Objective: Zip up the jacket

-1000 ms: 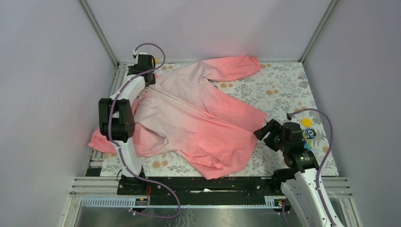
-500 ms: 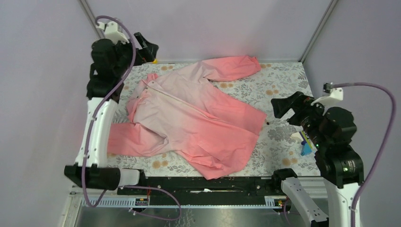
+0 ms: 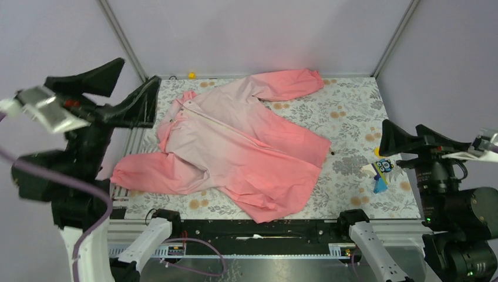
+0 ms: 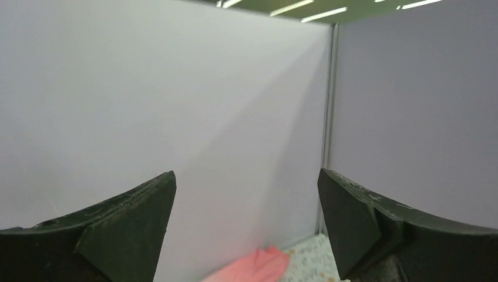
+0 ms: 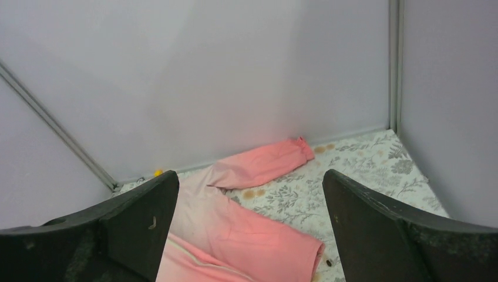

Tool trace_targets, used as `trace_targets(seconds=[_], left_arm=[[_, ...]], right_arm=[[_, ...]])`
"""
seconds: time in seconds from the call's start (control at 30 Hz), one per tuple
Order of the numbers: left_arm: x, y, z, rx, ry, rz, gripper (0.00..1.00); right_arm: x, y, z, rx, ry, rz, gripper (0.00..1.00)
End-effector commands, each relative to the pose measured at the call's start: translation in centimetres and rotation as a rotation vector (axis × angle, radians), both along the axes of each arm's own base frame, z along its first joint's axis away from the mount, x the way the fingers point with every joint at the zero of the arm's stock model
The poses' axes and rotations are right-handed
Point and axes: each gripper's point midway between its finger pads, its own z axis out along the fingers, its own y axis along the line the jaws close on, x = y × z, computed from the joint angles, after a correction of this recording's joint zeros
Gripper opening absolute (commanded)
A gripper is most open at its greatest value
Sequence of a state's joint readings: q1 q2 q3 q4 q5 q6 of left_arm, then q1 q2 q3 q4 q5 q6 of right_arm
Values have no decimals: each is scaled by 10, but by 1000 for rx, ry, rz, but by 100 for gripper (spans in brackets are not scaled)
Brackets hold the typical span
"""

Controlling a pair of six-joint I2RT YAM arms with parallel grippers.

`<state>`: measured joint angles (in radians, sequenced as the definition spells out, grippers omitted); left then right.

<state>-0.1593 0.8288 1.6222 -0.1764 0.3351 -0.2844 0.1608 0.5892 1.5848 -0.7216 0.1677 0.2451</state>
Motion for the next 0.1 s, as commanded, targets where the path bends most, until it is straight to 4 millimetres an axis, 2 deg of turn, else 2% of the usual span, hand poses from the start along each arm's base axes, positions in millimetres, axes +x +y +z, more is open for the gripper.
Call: trace_targets(seconds=[0.0,0.07], left_arm=[[-30,9,21,7,-161,44,99],[-44,10,25,16,-203,44,99]], right_arm=[[-15,-4,19,-58,-103,-9,100],[-14,-5,16,-60,-94,-13,100]])
